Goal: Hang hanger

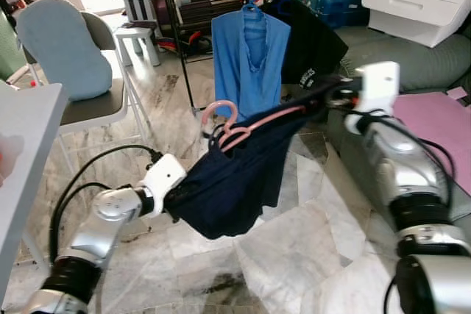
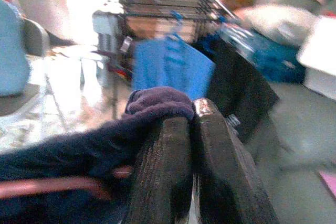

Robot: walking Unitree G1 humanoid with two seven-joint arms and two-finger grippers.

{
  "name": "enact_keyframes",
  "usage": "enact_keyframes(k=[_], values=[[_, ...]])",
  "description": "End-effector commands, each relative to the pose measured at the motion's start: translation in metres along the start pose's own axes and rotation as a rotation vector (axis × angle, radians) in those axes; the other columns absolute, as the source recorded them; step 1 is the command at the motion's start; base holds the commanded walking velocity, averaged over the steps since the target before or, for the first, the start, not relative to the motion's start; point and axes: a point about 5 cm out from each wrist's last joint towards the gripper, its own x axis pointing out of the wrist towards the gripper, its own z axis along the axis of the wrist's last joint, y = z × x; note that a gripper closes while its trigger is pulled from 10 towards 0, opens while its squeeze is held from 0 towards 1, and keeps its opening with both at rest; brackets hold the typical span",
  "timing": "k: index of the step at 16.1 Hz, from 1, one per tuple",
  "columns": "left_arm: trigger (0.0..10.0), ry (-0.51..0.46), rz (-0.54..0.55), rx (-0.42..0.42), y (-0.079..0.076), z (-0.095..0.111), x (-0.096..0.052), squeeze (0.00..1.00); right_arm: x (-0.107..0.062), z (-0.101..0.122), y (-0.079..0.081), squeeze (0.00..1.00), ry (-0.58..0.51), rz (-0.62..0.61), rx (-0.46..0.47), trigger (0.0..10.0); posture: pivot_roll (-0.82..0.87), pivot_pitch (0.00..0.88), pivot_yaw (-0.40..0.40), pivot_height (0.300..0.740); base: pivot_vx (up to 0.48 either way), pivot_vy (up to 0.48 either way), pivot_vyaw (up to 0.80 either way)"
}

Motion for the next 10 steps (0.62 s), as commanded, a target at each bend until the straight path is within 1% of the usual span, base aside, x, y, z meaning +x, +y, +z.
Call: enact_keyframes(k=[1, 2, 3, 5, 6, 9, 10], values=[[0.0, 0.051, 0.021, 0.001, 0.002, -0.004, 0.001, 0.0, 0.005, 0.02, 0.012, 0.0, -0.086, 0.05, -0.028, 0.0, -0.13, 0.019, 0.057, 0.74, 0.0, 0.0, 0.0], [0.0, 0.052, 0.023, -0.003, -0.002, -0.001, 0.007, 0.0, 0.004, 0.018, 0.026, 0.0, -0.088, 0.104, -0.018, 0.0, -0.13, 0.02, 0.058, 0.74, 0.0, 0.0, 0.0], [0.0, 0.049, 0.039, -0.013, -0.003, 0.002, 0.01, 0.0, 0.003, 0.016, 0.033, 0.0, -0.077, 0.14, -0.015, 0.0, -0.13, 0.02, 0.058, 0.74, 0.0, 0.0, 0.0], [0.0, 0.027, 0.094, -0.033, -0.005, 0.013, 0.02, 0.0, -0.002, 0.008, 0.057, 0.0, -0.043, 0.261, -0.012, 0.0, -0.13, 0.024, 0.059, 0.74, 0.0, 0.0, 0.0], [0.0, 0.021, 0.104, -0.035, -0.005, 0.015, 0.023, 0.0, -0.003, 0.006, 0.061, 0.0, -0.038, 0.278, -0.015, 0.0, -0.13, 0.024, 0.059, 0.74, 0.0, 0.0, 0.0], [0.0, 0.021, 0.104, -0.035, -0.005, 0.015, 0.023, 0.0, -0.003, 0.006, 0.061, 0.0, -0.038, 0.278, -0.015, 0.0, -0.13, 0.024, 0.059, 0.74, 0.0, 0.0, 0.0], [0.0, 0.019, 0.109, -0.037, -0.005, 0.017, 0.024, 0.0, -0.004, 0.005, 0.063, 0.0, -0.036, 0.286, -0.018, 0.0, -0.13, 0.024, 0.059, 0.74, 0.0, 0.0, 0.0]])
